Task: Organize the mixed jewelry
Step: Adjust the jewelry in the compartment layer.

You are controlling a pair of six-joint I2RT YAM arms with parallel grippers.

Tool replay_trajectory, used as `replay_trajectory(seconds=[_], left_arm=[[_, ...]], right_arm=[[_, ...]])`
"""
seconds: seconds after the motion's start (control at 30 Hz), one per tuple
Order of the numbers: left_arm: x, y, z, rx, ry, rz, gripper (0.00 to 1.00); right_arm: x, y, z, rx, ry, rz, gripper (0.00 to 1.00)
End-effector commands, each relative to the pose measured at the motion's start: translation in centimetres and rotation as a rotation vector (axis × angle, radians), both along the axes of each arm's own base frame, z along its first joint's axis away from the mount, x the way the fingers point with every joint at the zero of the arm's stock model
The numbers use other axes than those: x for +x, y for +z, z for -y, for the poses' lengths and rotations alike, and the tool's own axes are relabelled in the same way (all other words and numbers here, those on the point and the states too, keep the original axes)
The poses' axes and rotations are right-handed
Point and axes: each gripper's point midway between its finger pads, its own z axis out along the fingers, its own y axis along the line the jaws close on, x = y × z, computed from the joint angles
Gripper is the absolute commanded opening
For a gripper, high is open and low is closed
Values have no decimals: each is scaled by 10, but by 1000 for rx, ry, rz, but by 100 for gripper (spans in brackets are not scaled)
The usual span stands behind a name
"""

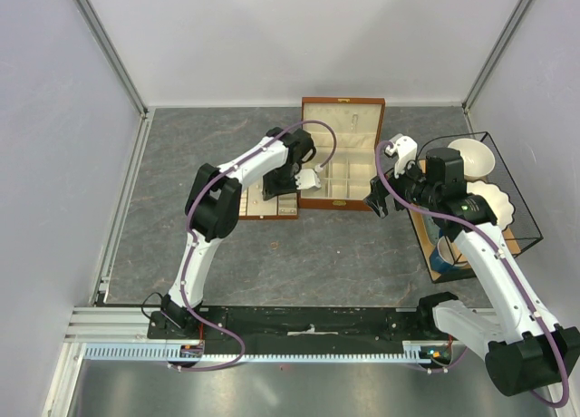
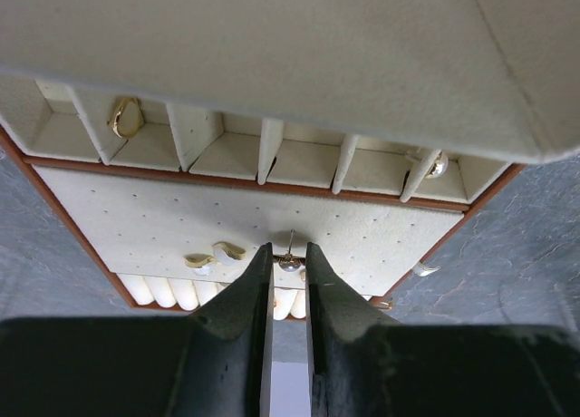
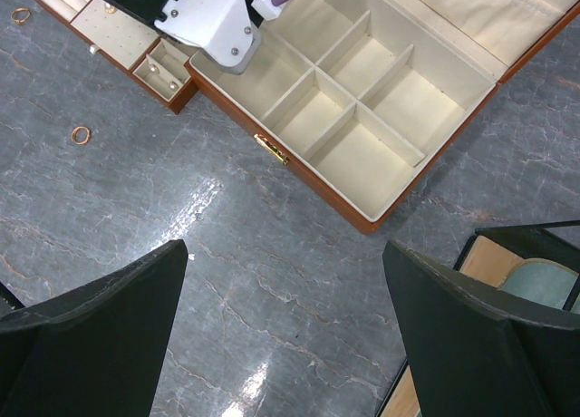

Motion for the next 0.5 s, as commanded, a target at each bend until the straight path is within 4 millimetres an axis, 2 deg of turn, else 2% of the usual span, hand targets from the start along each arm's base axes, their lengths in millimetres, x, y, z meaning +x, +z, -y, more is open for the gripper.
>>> replay_trajectory(seconds=[0.0,0.33,0.47], left_arm=[[0,-4,11,-8,-52,-7,9],[0,-4,5,55,-75,10,8],[0,-4,1,76,-88,13,5]], right_arm=[[2,7,0,5,5,37,98],[2,7,-1,7,7,36,98],[2,7,0,5,6,37,98]])
